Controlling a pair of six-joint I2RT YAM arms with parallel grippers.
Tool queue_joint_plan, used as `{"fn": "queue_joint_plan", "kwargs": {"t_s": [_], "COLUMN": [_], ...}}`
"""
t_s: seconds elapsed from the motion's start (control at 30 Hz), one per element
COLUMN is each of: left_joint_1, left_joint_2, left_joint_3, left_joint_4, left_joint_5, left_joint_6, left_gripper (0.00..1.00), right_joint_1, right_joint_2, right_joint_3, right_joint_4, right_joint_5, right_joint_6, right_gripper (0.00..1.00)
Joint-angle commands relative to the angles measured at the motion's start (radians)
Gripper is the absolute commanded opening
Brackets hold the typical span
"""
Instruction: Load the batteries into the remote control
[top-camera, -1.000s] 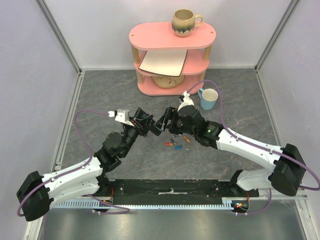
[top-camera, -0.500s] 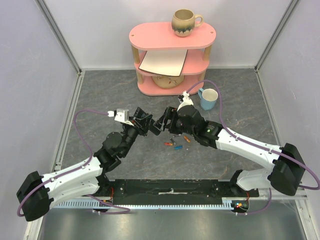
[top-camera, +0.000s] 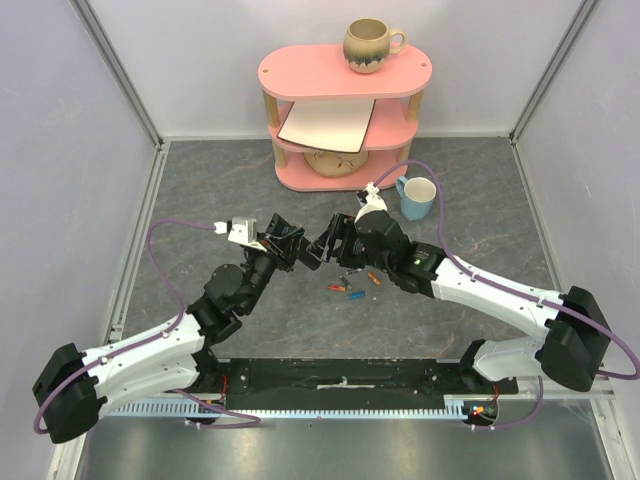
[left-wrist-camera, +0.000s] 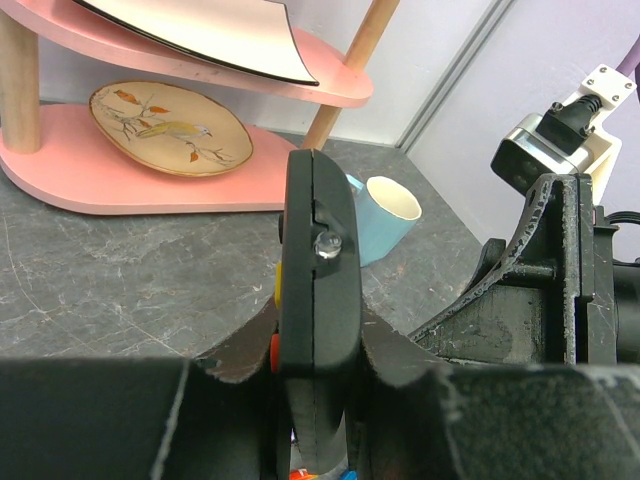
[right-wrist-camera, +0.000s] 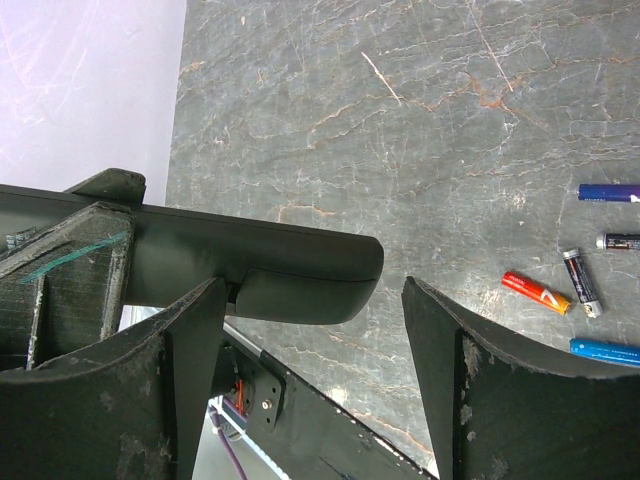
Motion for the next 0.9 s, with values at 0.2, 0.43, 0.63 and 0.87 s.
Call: {"fn": "queue_joint_plan", "kwargs": {"t_s": [0.2,0.43,0.63,0.87], "left_joint_1": [-0.007,-0.007,-0.007,-0.007], "left_joint_2": [-0.031,-0.037,-0.044,-0.055], "left_joint_3": [0.058,0.074,0.078,0.077], "left_joint_4": [0.102,0.114,0.122,0.122], "left_joint_5": [0.045,0.064,0.067,0.053], "left_joint_6": [-0.038,-0.035,-0.027,-0.009], "left_gripper": [0.02,0.02,0.02,0.02], "right_joint_1": [0.001,0.001,0.001,0.001], "right_joint_2": [0.02,0.05,0.063,0.063], "right_joint_3": [0.004,0.021,0.027,0.027], "right_joint_4": [-0.004,-0.039,-0.051,-0.058], "right_joint_5": [0.014,0.014,0.013,0.006], "right_joint_6": [0.006,0.002,-0.002,-0.006], "right_gripper": [0.78,0.77,0.77,0.77]}}
